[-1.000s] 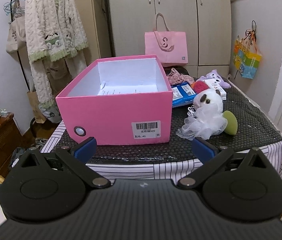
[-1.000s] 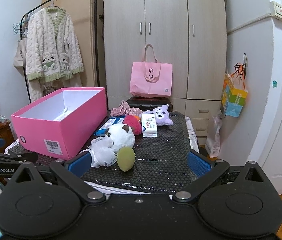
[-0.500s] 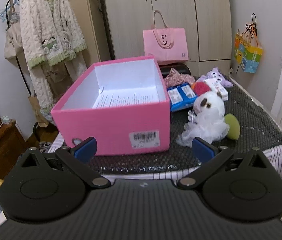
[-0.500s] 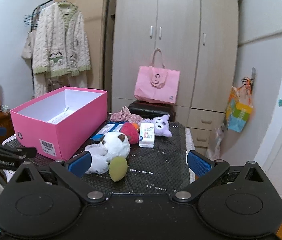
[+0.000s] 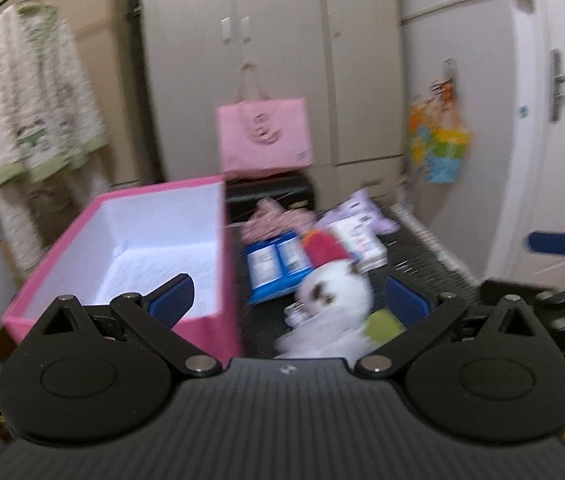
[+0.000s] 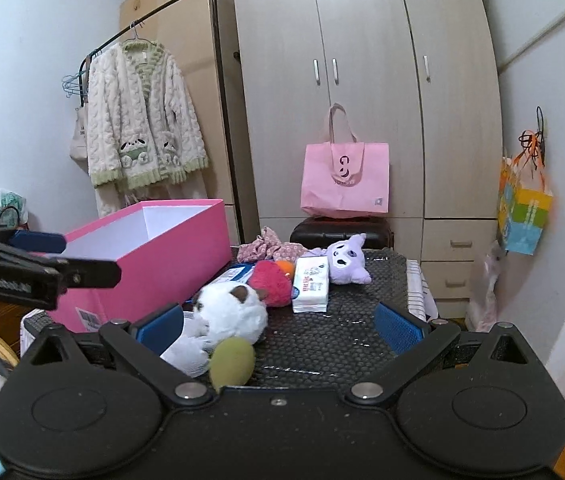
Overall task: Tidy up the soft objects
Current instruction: 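Move both tools toward the white lace puff and green sponge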
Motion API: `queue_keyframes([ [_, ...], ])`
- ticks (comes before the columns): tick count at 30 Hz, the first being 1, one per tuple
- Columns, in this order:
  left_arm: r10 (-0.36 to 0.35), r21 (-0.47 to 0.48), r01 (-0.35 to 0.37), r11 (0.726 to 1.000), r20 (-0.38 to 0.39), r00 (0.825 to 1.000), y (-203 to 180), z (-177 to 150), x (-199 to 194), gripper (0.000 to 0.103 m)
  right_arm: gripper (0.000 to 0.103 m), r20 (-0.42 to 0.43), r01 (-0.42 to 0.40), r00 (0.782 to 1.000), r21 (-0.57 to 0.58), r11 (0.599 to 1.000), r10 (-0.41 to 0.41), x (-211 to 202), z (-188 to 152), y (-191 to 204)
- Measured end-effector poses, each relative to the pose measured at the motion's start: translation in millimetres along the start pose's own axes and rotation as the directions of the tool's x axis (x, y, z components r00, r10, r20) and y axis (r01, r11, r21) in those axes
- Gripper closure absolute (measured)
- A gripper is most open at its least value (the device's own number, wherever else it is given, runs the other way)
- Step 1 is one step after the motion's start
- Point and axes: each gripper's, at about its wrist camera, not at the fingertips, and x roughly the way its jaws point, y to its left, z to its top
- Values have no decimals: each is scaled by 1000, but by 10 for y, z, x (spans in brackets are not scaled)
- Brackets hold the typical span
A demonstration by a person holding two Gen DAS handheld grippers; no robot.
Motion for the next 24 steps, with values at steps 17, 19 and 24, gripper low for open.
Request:
queue_keyframes([
  [17, -119, 18, 122, 992, -135, 984, -289, -166, 684, 44, 9, -108, -194, 977, -68, 979, 186, 788, -427, 72],
  [19, -129, -23, 127, 992, -172, 977, -234, -211, 764, 47, 11, -106, -202, 975, -71, 977, 194, 853, -456, 87],
  [24, -90, -61, 79, 995, -190, 978, -141, -293, 823, 47, 25, -119, -208, 973, -94, 973, 197, 971, -533, 149],
])
